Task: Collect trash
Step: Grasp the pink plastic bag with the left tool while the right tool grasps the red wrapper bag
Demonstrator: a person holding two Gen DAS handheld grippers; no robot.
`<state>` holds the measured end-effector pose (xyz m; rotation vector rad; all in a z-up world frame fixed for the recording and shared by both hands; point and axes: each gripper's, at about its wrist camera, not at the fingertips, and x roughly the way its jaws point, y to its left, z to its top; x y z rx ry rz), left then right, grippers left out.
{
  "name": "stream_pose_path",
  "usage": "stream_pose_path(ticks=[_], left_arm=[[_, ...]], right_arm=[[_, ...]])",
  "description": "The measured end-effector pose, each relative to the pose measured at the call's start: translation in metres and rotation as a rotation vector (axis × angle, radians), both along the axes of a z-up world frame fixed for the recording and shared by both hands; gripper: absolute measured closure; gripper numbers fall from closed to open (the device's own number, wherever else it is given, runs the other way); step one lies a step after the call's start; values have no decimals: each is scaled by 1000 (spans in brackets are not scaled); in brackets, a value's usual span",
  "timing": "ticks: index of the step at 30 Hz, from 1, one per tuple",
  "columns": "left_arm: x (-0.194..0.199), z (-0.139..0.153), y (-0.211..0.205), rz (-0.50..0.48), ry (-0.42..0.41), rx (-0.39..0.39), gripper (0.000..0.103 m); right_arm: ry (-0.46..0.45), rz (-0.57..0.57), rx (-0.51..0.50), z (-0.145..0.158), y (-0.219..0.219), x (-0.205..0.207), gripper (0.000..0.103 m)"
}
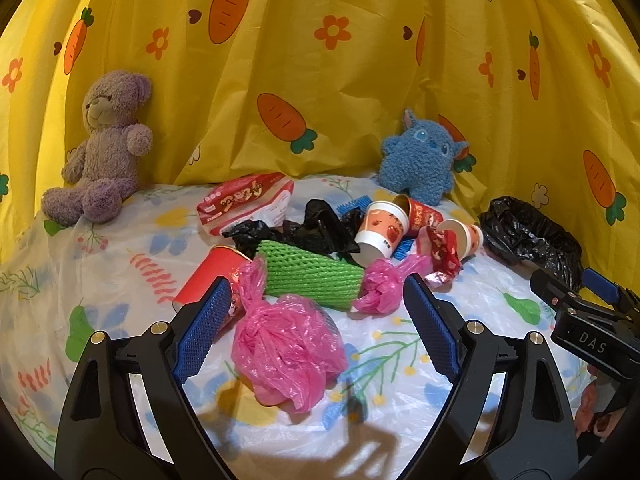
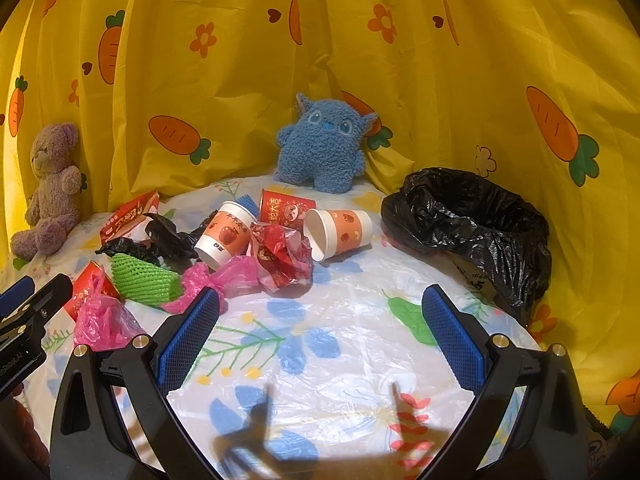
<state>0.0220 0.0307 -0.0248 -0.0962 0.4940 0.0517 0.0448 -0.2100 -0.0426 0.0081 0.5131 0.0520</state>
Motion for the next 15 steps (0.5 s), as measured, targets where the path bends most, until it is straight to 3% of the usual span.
stream_pose_path(ticks=[11,15], left_arm=[[30,-21,24,33,65,-7,20],[42,-33,27,29,108,-17,29]], right_arm=[[25,78,6,-17,20,56,11],[55,88,6,-24,24,77,12]])
